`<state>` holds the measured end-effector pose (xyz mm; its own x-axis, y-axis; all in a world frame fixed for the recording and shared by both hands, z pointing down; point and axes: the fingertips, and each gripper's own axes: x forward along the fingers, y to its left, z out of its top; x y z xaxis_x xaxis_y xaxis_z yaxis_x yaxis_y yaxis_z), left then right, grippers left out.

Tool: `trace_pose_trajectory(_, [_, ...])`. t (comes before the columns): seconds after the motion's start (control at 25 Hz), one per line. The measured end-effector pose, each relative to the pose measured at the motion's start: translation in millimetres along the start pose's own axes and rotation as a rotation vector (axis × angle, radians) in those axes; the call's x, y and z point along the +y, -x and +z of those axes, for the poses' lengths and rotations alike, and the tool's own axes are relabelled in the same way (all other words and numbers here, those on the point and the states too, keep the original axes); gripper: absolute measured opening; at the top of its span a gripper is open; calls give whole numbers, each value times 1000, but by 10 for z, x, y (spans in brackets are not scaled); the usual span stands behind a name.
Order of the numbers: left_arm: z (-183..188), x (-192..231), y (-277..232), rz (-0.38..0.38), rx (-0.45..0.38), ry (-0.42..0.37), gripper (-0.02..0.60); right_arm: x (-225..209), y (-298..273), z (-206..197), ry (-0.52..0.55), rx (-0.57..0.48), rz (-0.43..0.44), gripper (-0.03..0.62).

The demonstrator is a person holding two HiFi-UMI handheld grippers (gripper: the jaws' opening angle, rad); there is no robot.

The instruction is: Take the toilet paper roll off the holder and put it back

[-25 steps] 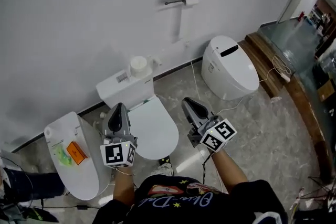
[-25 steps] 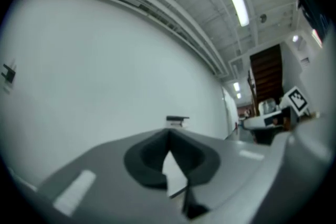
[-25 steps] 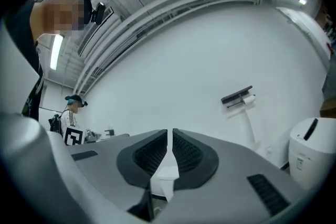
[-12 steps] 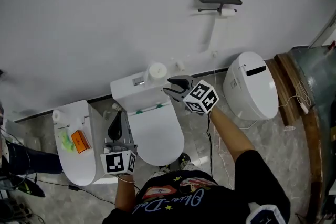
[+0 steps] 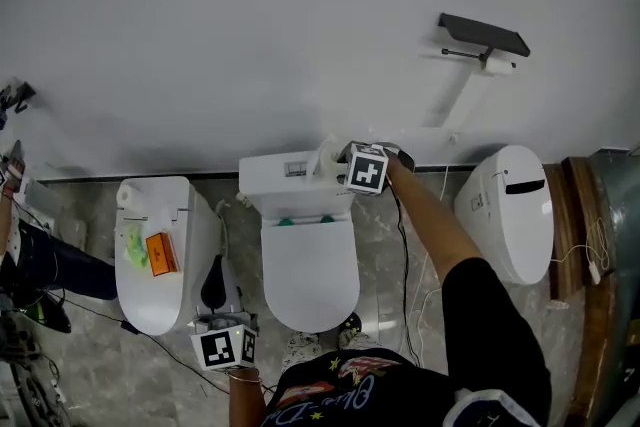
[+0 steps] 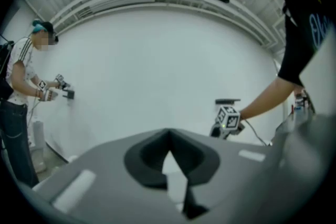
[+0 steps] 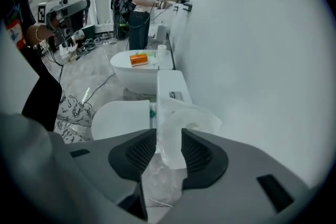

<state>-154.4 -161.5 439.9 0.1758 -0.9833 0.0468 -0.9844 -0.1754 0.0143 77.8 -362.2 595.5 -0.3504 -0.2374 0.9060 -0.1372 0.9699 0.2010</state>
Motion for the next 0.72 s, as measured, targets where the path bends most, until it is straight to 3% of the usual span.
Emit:
trace_pose_trajectory(0.2, [-136,172,38,71,46,26,-2,-84,-322,-81,7,57,54,146])
trace_pose_trajectory(0.4, [-220,236,-5,86,65,30,-2,-70,-465,-43,26,105,118,146])
trace_pose_trajectory(0.72, [-188,280,-69,78,66,14,-2,-118,-514,-33,20,61,44,155])
